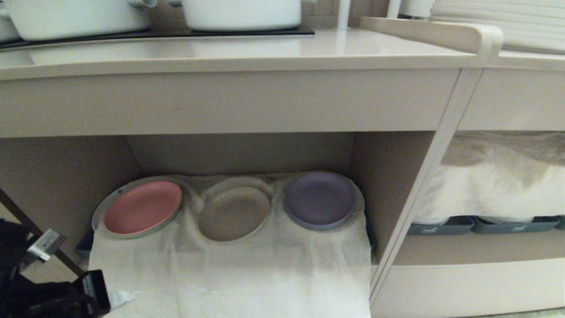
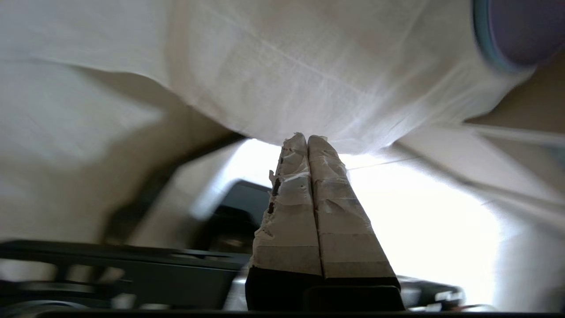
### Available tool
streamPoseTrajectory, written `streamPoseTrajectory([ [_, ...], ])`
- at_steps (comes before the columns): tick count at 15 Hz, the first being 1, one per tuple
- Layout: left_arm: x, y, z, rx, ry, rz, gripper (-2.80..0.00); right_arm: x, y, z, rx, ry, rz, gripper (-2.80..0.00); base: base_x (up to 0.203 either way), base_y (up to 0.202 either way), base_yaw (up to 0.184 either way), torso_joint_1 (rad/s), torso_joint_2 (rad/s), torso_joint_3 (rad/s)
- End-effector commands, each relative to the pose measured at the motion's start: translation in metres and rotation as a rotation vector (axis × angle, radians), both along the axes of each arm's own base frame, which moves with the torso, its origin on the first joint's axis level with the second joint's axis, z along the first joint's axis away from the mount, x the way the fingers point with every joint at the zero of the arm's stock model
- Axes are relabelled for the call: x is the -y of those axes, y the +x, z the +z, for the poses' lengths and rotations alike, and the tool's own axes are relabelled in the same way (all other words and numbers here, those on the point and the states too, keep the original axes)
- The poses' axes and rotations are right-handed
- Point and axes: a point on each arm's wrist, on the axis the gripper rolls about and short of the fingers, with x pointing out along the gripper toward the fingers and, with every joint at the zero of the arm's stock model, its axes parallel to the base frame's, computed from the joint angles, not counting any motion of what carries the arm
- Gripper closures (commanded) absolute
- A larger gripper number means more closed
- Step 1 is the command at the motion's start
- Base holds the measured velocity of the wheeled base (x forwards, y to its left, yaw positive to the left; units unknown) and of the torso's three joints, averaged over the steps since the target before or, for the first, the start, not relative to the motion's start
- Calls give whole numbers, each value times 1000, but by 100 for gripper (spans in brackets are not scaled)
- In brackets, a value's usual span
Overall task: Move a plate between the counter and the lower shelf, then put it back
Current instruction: Pick up the plate in the cupboard
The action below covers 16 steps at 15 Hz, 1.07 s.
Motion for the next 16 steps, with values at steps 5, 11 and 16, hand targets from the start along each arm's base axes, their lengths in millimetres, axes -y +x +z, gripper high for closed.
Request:
streamPoseTrajectory([
  [5,-9,-28,11,157,156,-117,0,0,0,0,1,1,0,0,0,0,0,0,0,0],
  [11,-15,-37,9,250,376,-226,0,0,0,0,1,1,0,0,0,0,0,0,0,0],
  [16,-26,-52,-20,446,618,-314,0,0,0,0,1,1,0,0,0,0,0,0,0,0],
])
